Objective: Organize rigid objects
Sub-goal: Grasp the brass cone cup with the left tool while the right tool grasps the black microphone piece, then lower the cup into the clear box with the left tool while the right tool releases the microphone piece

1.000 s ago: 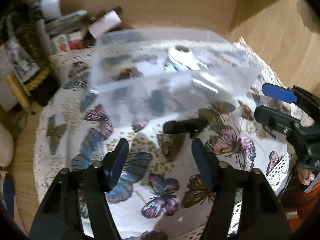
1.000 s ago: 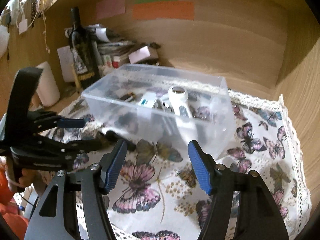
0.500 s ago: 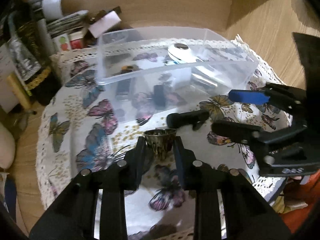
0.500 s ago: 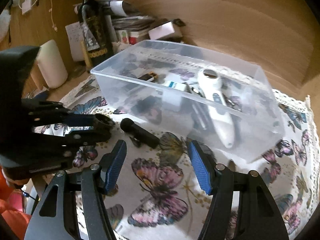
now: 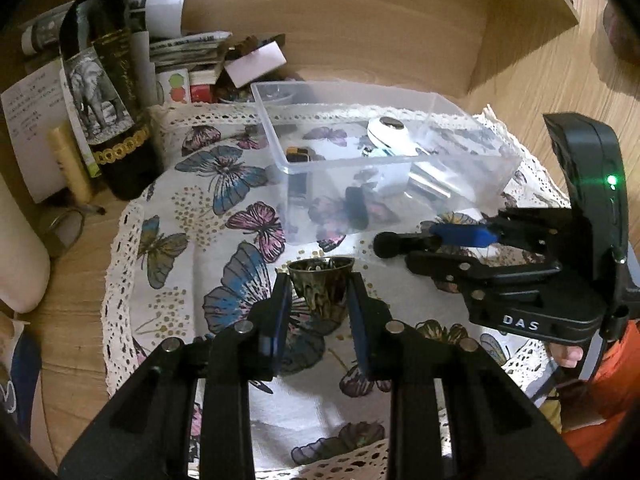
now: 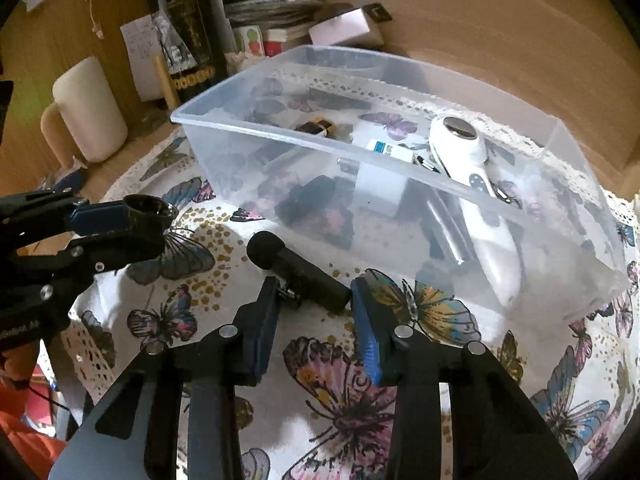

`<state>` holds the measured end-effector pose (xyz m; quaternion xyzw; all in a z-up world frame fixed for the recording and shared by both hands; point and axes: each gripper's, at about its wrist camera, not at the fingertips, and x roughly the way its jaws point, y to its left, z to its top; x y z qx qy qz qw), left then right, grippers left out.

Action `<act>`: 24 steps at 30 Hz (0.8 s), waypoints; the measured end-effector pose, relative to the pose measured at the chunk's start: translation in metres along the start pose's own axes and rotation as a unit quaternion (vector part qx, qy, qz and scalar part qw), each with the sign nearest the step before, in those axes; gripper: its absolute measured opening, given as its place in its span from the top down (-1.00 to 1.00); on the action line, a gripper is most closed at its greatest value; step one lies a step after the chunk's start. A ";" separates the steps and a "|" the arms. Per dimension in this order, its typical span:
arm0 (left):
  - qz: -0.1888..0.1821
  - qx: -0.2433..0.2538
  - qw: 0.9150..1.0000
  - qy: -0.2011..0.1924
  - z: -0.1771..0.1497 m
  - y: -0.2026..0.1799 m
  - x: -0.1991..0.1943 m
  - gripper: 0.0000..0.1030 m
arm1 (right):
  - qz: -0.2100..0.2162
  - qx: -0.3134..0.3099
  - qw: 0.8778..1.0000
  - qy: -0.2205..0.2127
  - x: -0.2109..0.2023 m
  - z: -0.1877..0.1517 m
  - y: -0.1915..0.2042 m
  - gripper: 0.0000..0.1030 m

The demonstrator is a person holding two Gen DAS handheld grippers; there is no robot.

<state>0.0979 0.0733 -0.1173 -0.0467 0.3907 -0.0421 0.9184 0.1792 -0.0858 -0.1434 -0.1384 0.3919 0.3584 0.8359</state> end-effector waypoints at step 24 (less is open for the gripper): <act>0.016 -0.001 0.995 -0.101 0.084 -0.015 -0.033 0.46 | -0.065 0.049 0.980 -0.180 -0.119 0.025 -0.059 0.36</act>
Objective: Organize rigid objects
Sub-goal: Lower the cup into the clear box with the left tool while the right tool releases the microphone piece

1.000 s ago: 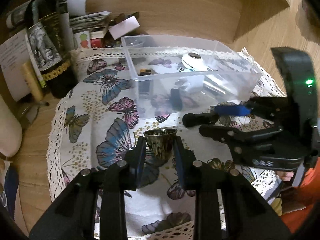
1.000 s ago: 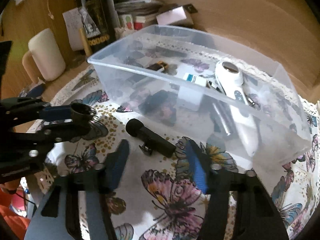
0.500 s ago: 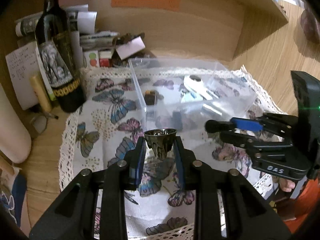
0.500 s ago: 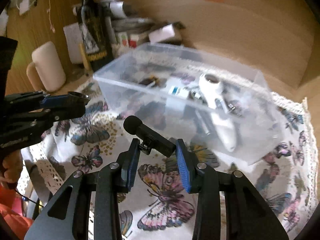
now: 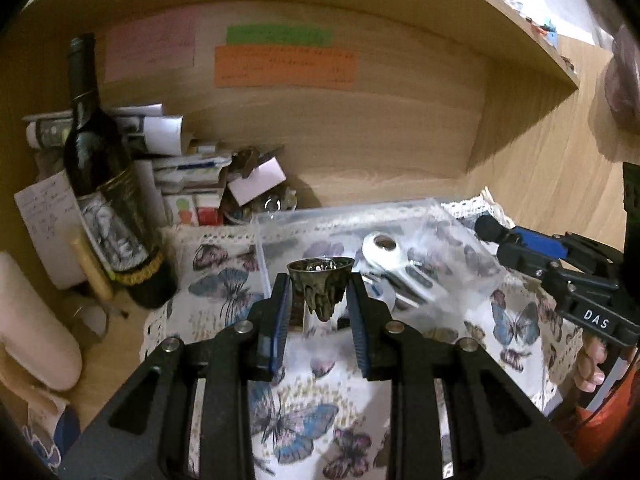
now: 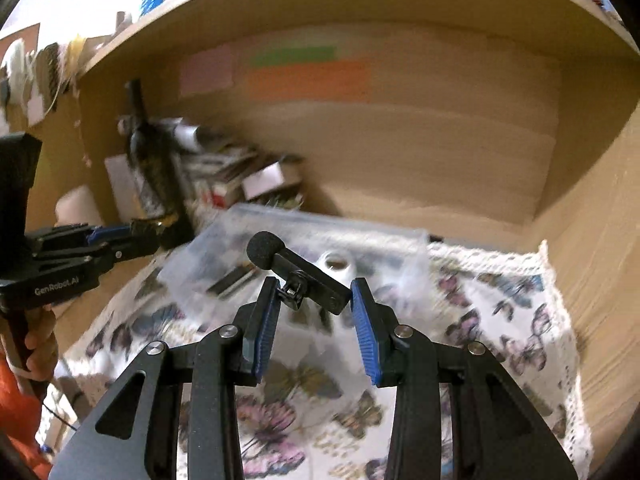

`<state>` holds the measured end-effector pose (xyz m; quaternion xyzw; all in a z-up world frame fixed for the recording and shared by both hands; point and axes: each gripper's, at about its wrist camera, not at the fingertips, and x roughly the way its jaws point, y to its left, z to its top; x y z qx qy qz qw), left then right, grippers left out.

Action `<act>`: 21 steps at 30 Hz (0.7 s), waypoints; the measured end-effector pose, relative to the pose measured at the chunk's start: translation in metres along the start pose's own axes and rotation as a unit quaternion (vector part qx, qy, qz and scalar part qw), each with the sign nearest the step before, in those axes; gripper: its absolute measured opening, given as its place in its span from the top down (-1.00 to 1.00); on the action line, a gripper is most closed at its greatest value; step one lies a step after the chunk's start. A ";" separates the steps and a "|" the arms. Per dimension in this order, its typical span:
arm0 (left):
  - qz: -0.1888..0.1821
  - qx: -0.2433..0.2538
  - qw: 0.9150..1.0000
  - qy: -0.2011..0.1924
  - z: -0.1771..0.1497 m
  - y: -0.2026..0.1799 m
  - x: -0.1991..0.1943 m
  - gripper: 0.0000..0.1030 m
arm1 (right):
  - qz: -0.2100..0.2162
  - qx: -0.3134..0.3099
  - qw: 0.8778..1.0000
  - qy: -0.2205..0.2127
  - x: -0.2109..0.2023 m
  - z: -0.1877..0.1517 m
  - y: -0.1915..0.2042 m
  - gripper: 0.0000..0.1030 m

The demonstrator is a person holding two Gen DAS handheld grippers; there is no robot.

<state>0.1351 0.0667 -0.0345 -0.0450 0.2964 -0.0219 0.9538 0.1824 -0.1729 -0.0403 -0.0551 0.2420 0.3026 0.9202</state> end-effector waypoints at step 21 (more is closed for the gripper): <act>-0.003 0.005 0.993 0.117 -0.002 -0.005 0.102 0.39 | 0.007 0.007 0.996 0.094 0.090 -0.016 -0.010 0.32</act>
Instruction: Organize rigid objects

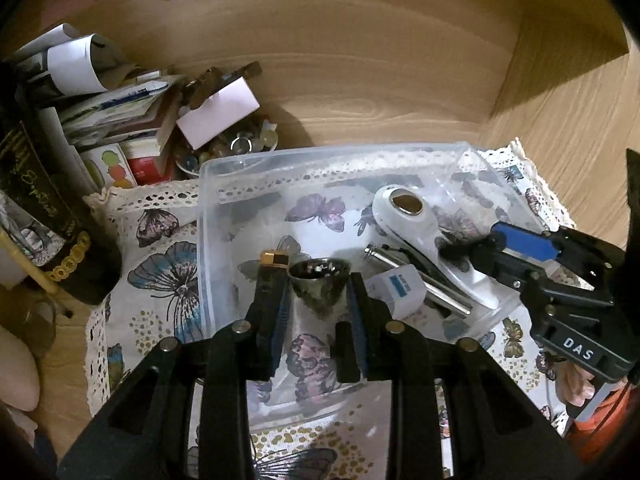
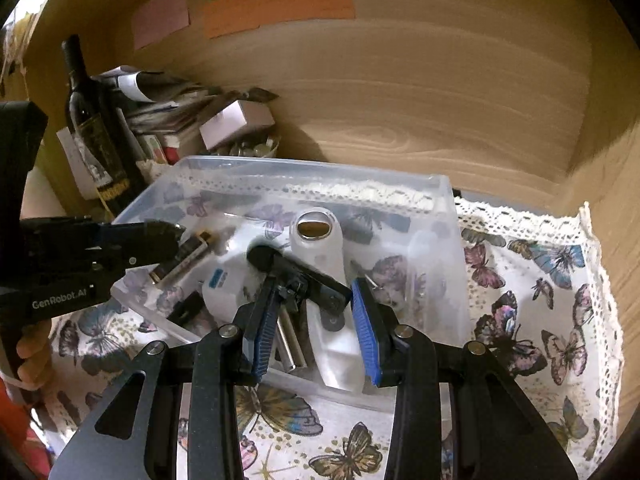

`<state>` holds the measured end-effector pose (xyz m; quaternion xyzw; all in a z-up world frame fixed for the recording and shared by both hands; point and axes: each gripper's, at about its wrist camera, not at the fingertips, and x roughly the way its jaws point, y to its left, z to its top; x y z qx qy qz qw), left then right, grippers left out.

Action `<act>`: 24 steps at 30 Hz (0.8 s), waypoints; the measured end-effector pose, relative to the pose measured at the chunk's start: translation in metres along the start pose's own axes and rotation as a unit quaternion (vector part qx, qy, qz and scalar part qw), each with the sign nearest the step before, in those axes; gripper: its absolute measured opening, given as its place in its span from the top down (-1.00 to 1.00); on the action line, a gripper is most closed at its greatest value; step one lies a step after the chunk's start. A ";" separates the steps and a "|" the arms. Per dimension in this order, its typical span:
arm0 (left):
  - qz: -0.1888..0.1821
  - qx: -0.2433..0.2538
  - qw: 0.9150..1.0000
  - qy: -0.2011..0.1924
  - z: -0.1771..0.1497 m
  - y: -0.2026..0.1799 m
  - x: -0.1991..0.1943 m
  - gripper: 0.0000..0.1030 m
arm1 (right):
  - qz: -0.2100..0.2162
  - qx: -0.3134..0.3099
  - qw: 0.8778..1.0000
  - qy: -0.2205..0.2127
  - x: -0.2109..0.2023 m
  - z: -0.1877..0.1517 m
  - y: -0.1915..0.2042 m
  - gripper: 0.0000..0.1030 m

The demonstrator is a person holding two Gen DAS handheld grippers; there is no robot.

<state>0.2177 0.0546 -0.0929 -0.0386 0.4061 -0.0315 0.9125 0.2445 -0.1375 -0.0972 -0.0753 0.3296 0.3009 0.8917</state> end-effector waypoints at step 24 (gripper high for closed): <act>0.028 0.029 0.974 -0.221 -0.032 -0.045 -0.162 -0.74 | -0.010 -0.004 0.983 -0.183 -0.157 -0.008 0.026 -0.50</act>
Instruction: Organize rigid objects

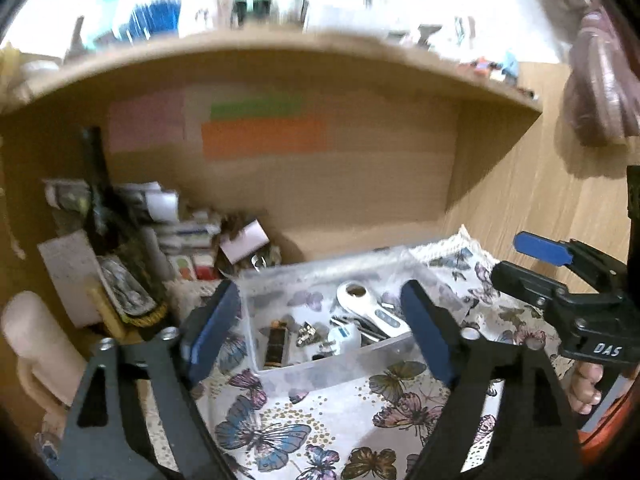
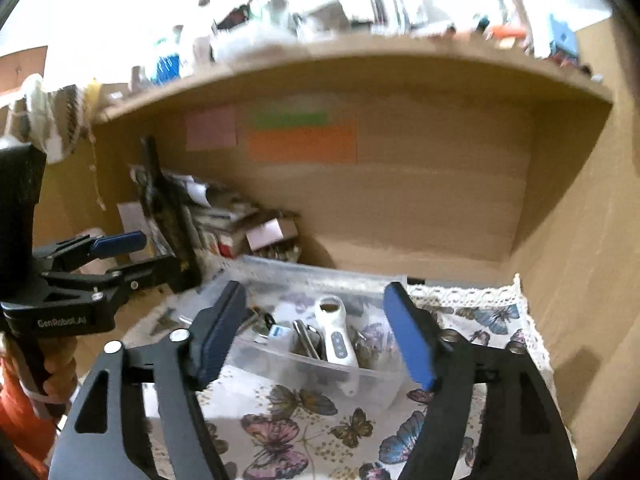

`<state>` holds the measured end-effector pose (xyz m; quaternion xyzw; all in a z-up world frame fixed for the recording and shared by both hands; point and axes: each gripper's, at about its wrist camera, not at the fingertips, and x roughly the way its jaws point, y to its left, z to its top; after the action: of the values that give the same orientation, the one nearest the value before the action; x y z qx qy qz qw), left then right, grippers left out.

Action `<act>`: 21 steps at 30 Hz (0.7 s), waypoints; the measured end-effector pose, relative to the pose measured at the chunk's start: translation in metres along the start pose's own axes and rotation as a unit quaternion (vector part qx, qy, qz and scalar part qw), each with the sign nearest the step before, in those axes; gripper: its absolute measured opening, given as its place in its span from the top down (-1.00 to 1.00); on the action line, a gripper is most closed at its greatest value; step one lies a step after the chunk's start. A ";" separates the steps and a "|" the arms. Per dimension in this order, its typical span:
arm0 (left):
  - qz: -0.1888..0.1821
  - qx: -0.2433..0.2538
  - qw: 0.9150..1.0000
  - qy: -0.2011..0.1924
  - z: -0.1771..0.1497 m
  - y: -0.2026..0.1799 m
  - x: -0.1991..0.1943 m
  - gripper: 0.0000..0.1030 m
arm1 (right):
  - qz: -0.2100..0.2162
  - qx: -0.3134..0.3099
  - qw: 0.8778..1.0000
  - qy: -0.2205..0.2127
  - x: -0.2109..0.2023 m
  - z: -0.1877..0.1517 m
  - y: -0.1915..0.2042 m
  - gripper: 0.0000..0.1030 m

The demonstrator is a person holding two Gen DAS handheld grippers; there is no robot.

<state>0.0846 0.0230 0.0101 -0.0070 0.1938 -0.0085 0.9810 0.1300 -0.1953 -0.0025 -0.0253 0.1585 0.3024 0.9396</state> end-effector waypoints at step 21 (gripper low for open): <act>0.002 -0.009 0.998 -0.064 -0.011 -0.008 -0.061 -0.99 | -0.010 0.005 0.998 -0.057 -0.051 -0.012 0.021 -0.99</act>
<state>0.0236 0.0161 0.0234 -0.0158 0.1312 -0.0039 0.9912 0.0751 -0.2086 0.0032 -0.0045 0.1061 0.2931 0.9502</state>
